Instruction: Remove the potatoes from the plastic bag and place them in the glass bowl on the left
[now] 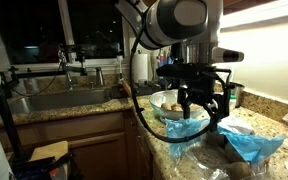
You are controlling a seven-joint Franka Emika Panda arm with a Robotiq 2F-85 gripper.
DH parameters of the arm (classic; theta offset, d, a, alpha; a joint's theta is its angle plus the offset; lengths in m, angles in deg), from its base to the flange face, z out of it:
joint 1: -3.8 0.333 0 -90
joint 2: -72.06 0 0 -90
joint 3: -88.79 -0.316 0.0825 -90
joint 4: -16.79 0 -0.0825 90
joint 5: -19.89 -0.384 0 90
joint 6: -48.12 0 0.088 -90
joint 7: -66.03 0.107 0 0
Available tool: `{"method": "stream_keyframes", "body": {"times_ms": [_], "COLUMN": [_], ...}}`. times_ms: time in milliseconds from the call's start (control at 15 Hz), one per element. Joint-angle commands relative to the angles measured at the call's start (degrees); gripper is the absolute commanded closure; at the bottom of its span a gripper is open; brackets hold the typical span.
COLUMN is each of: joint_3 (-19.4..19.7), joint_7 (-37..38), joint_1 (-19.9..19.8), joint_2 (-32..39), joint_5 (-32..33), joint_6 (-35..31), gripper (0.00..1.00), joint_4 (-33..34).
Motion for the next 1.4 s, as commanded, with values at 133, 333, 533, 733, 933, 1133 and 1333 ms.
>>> {"method": "stream_keyframes", "body": {"times_ms": [133,333,533,733,933,1133,1333], "joint_3": [-0.06,0.31,0.89,1.61,2.39,3.31,4.14], "joint_7": [2.83,5.13,7.06,9.21,10.35,11.1,11.46], "joint_1": [-0.11,-0.34,-0.48,-0.66,-0.92,-1.07,-1.1], "joint_2": [2.02,3.3,4.72,6.36,8.62,11.47,13.81], "joint_5": [0.66,0.39,0.89,1.7,1.81,1.64,1.41], "joint_6": [-2.41,-4.85,-6.5,-7.75,-8.96,-9.6,-9.64], "gripper": [0.0,0.0,0.0,0.0,0.0,0.0,0.0], "joint_4": [0.4,0.51,0.81,1.44,2.54,4.4,6.4]}}
